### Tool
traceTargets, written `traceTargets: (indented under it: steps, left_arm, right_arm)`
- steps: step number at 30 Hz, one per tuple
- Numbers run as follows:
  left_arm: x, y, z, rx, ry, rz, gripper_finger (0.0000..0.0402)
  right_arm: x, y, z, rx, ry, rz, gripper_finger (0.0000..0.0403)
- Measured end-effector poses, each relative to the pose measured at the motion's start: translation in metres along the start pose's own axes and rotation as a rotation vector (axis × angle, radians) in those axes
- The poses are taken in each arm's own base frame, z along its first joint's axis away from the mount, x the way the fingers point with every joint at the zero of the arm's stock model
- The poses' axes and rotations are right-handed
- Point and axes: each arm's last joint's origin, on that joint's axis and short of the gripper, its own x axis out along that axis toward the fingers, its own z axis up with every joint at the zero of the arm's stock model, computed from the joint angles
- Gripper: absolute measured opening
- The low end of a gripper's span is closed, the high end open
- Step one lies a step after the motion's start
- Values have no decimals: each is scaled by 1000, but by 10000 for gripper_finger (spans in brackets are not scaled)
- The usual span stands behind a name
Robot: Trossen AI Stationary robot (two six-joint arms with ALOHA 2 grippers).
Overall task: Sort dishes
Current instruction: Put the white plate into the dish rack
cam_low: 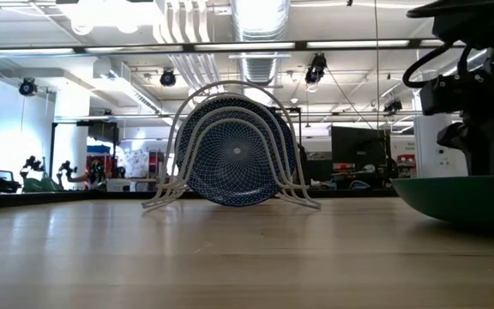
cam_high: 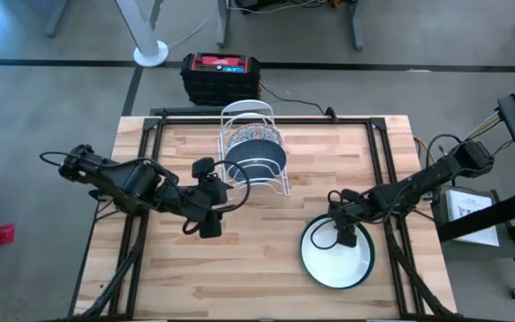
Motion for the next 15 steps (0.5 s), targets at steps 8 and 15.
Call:
traceTargets:
  steps: [8,15]
  left_arm:
    - [0,0,0,-4,-2,7,205]
    - [0,0,0,-4,-4,13,205]
  right_arm:
    - [0,2,1,6,-4,41,39]
    - [-4,4,5,3,-18,43,28]
